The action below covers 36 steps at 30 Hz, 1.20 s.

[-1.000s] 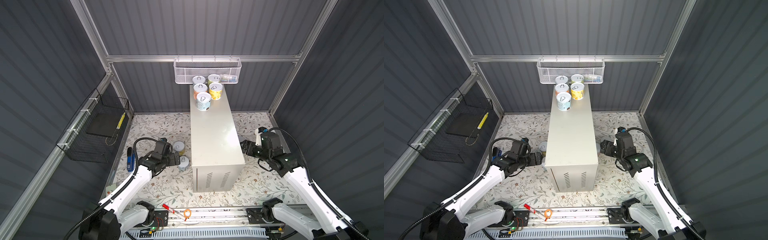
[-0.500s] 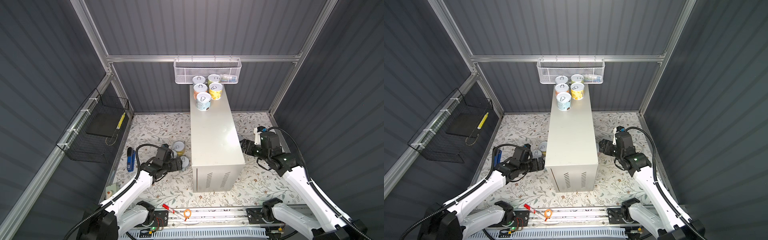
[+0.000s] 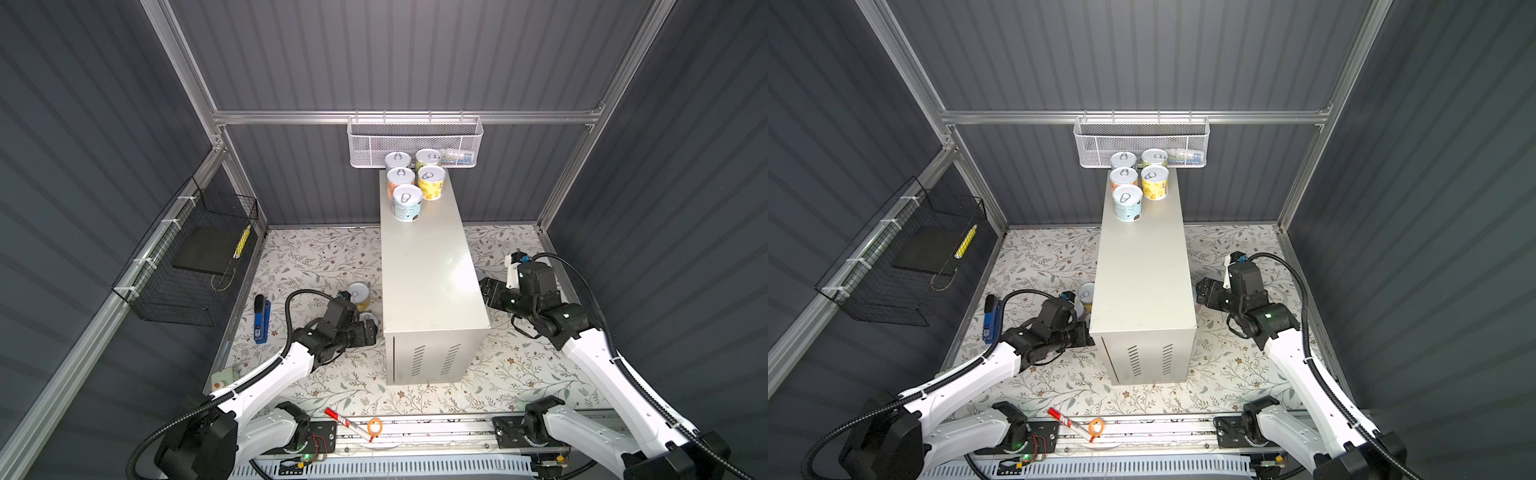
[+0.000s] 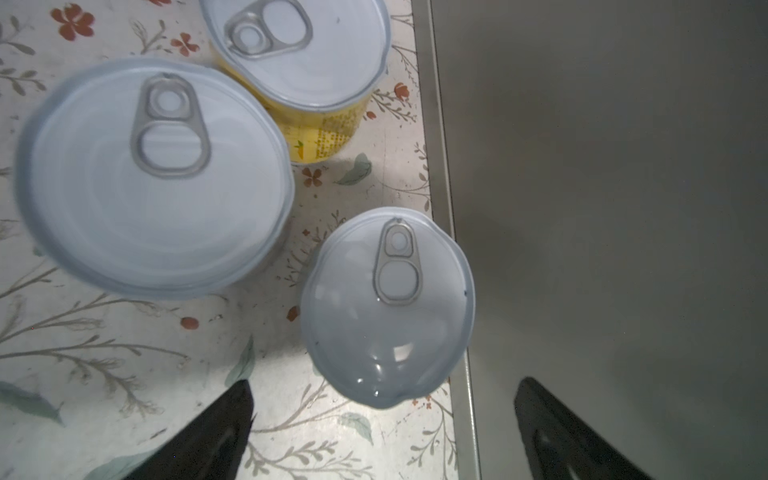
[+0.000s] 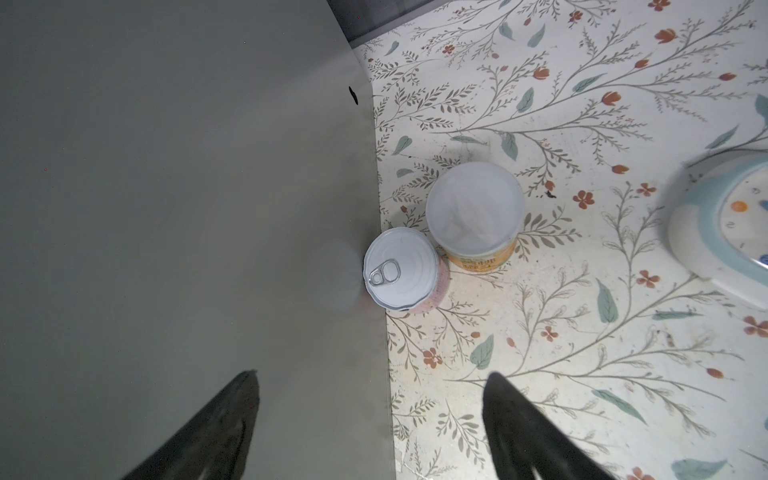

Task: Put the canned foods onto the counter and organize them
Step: 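Lower the left gripper onto a white-lidded table can and close on it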

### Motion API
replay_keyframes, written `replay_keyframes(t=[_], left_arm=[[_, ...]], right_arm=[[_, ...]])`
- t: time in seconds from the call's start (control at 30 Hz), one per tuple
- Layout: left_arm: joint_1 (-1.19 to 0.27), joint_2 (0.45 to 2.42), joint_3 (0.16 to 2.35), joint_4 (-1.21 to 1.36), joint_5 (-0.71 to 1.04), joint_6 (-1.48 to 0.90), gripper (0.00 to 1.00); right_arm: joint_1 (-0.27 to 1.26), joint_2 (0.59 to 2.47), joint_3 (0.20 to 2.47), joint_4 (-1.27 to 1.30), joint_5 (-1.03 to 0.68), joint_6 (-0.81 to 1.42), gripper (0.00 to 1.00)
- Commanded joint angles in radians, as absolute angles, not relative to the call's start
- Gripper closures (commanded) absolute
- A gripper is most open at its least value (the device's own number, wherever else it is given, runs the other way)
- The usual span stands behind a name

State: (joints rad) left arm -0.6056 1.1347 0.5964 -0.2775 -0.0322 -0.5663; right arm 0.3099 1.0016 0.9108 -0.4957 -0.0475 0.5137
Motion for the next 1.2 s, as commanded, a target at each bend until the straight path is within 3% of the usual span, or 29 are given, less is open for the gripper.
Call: replay_keyframes(t=[0.0, 1.17], left_arm=[[-0.637, 1.158, 0.613, -0.262, -0.073, -0.577, 0.01], [-0.660, 1.426, 0.649, -0.072, -0.204, -0.543, 0.10]], right_arm=[[0.307, 0.996, 0.924, -0.481, -0.058, 0.503, 0.14], [0.299, 1.037, 0.904, -0.442, -0.074, 0.491, 0.14]])
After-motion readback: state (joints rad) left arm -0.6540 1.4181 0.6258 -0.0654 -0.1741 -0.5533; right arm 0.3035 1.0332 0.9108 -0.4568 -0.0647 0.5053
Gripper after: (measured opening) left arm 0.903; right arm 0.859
